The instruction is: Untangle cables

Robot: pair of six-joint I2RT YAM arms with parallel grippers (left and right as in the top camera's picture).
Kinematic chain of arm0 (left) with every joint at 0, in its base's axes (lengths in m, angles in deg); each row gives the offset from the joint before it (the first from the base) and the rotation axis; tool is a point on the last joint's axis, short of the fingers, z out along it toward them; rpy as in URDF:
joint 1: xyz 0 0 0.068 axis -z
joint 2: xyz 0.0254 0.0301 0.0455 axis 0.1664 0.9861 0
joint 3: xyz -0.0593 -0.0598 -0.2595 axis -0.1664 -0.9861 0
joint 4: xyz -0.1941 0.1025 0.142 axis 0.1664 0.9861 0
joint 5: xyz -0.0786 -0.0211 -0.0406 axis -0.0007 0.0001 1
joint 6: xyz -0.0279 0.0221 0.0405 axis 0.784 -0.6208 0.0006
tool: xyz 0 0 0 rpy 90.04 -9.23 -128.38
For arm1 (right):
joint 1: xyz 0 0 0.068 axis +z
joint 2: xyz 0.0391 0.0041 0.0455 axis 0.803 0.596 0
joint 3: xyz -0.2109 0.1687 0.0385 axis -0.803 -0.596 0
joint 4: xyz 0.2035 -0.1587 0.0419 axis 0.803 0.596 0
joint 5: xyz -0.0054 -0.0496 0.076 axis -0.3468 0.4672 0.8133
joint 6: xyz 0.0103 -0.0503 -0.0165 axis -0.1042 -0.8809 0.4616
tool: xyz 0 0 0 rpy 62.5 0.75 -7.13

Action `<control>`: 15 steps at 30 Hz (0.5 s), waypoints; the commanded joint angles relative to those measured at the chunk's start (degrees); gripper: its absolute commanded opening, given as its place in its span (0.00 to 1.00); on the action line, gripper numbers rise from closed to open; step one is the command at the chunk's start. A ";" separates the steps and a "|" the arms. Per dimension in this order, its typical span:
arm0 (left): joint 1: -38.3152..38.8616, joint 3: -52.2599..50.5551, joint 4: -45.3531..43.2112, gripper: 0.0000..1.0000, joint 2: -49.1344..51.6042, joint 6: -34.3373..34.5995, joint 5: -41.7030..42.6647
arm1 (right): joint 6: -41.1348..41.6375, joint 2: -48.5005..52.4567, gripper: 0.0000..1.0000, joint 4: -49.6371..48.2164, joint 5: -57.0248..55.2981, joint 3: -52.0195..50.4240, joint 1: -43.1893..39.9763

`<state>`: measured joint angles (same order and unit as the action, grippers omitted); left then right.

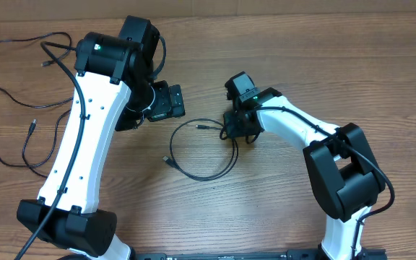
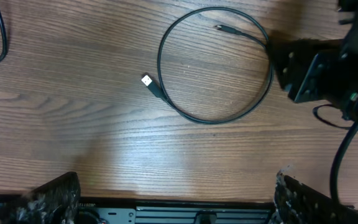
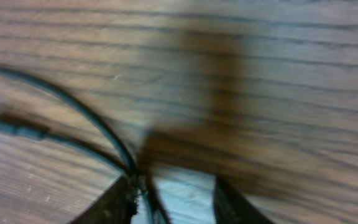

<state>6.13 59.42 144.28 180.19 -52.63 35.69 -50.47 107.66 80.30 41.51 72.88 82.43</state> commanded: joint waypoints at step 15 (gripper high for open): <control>0.09 0.22 0.50 1.00 0.11 -1.01 0.37 | 1.99 -2.36 0.41 11.23 -1.36 9.94 1.36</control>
<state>6.13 59.42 144.72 180.19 -52.63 35.71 -48.09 106.92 90.86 40.50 82.03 83.57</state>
